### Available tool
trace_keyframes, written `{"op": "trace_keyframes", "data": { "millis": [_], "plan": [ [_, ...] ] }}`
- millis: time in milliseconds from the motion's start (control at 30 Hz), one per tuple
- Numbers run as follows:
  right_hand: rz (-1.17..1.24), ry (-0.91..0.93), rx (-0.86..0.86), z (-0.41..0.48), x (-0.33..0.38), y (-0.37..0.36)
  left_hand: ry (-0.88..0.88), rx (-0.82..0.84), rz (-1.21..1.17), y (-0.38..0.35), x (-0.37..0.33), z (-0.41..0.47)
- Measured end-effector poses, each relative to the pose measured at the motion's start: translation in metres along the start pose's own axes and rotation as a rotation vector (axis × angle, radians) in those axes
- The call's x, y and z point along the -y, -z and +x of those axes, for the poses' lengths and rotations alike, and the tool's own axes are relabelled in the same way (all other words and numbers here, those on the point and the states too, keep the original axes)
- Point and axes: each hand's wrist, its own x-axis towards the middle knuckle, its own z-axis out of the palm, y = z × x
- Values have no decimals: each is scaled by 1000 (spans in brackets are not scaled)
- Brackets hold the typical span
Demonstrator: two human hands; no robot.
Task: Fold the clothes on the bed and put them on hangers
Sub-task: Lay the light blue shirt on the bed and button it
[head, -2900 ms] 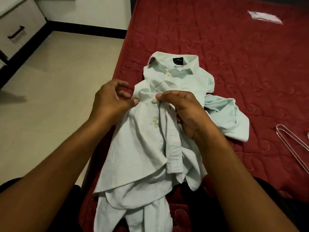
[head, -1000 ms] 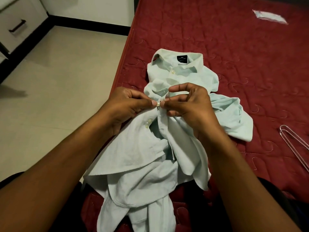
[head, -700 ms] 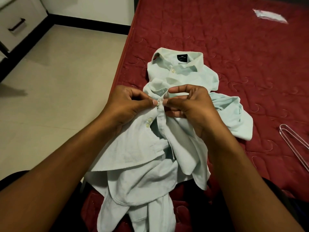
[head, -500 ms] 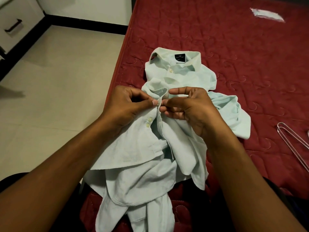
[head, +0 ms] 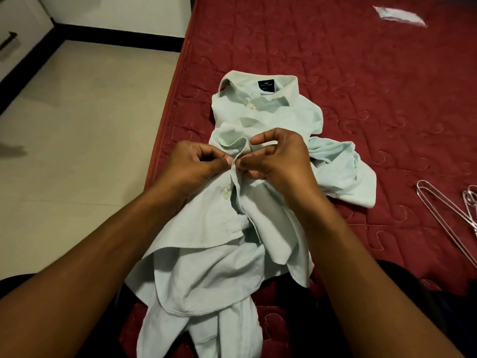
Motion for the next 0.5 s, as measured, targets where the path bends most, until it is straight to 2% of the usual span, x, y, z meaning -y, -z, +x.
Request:
{"op": "trace_keyframes", "data": {
  "millis": [100,167,267,367,500],
  "plan": [
    [-269,218,-95,-3,-3,-9,112,2,-106,0,-2,-3],
    [-361,367,-127,-7,-2,-15,78,5,-114,0,-2,-3],
    [-380,420,-118,-10,-2,-20,42,-32,-89,0,1,1],
    [-234,280,-86,-7,0,-18,0,-22,22,0,4,7],
    [431,-201,124,0,4,-5,-18,35,91,2,2,9]
  ]
}}
